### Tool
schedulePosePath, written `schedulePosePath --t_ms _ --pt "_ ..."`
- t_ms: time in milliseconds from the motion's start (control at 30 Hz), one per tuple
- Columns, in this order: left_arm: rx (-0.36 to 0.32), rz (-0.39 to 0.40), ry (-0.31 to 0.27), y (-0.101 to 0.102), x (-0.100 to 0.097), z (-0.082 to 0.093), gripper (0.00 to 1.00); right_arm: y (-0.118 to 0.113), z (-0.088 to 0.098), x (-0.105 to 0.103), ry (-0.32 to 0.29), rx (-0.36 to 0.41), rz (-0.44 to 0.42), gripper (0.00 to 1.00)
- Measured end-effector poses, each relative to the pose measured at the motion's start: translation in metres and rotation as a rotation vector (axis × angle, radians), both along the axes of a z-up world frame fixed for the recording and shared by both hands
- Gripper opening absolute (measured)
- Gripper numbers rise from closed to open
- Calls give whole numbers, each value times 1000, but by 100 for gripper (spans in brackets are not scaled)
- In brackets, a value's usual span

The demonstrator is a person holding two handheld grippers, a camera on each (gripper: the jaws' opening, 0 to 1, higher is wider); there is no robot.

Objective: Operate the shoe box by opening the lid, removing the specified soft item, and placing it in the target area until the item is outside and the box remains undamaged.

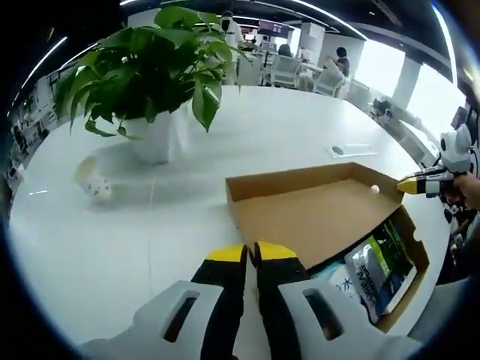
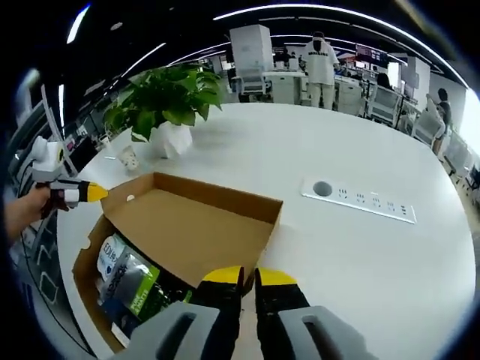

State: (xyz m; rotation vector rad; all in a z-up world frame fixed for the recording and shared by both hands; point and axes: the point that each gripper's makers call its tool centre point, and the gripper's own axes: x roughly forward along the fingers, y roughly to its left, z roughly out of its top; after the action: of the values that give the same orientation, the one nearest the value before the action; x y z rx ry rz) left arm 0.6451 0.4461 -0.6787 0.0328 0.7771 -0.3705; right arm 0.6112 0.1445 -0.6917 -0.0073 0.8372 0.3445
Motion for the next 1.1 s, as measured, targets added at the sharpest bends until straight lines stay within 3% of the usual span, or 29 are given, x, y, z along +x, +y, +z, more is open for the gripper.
schedulePosePath --t_ms 433,733,1100 --pt "-2 -16 -68 -2 -9 25 12 5 17 -12 -37 24 16 16" --pt "-16 -41 -88 -10 -32 35 17 20 32 -27 -63 60 68 16" --pt "-22 -66 -76 -17 -58 28 18 33 18 -47 -31 63 125 19"
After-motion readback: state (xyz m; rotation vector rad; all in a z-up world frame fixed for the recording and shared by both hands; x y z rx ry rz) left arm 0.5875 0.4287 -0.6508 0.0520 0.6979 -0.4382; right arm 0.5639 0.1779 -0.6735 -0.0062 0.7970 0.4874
